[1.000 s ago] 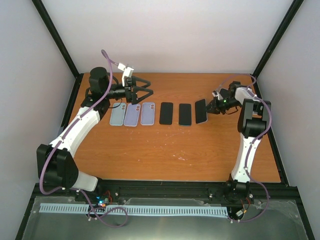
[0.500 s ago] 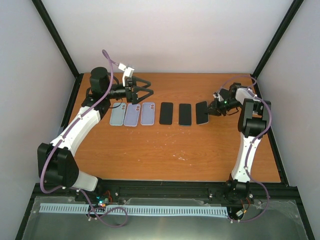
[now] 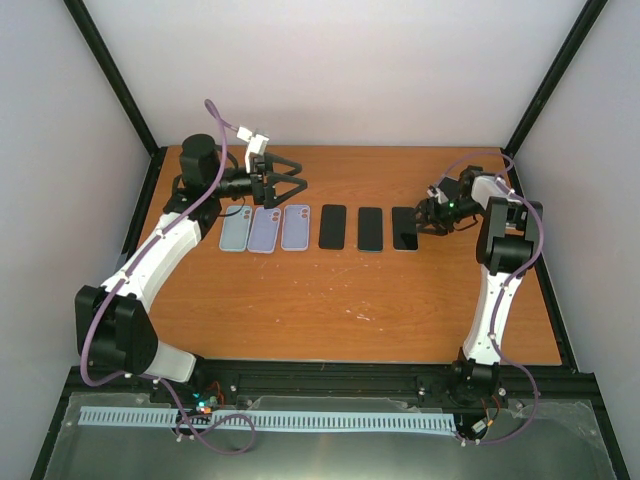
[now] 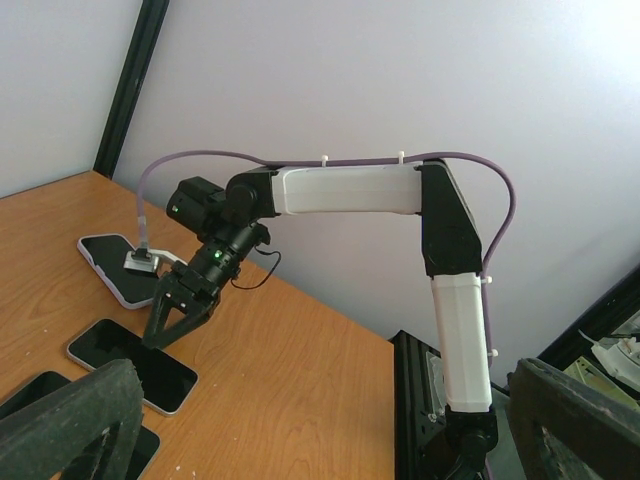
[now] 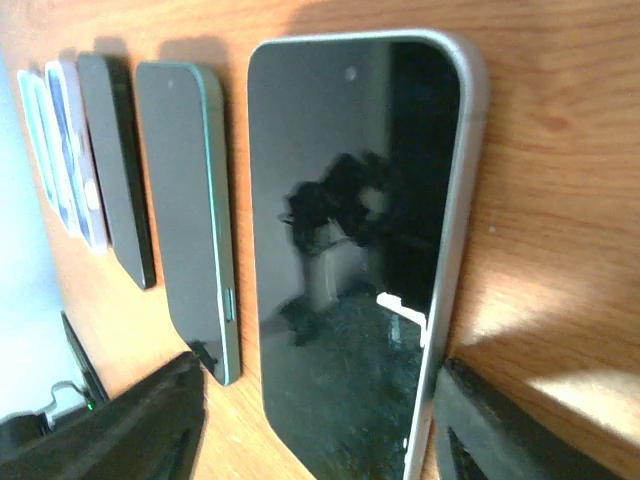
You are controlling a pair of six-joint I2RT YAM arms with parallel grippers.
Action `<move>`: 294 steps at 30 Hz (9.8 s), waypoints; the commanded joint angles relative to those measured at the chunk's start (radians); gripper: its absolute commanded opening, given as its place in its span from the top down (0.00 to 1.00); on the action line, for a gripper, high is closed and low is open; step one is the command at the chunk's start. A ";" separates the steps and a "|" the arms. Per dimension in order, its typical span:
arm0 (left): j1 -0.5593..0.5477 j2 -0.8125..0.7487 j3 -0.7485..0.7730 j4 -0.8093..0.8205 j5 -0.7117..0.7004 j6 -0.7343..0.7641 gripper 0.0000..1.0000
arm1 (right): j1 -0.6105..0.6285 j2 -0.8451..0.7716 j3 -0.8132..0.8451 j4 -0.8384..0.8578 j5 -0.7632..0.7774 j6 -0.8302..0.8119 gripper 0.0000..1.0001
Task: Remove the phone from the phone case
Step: Place the phone at the center of the board, then pick up the phone at the center of the board.
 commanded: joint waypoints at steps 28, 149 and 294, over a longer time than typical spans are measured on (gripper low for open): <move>0.007 -0.017 0.073 -0.054 -0.086 0.048 0.00 | 0.005 -0.387 -0.091 0.218 0.605 0.243 0.00; 0.034 -0.073 -0.010 -0.159 -0.131 0.134 0.00 | 0.047 -0.580 -0.403 0.322 0.427 -0.509 0.45; -0.014 -0.394 -0.220 -0.534 -0.192 0.469 0.99 | 0.740 -1.242 -0.368 0.236 0.975 -0.657 0.00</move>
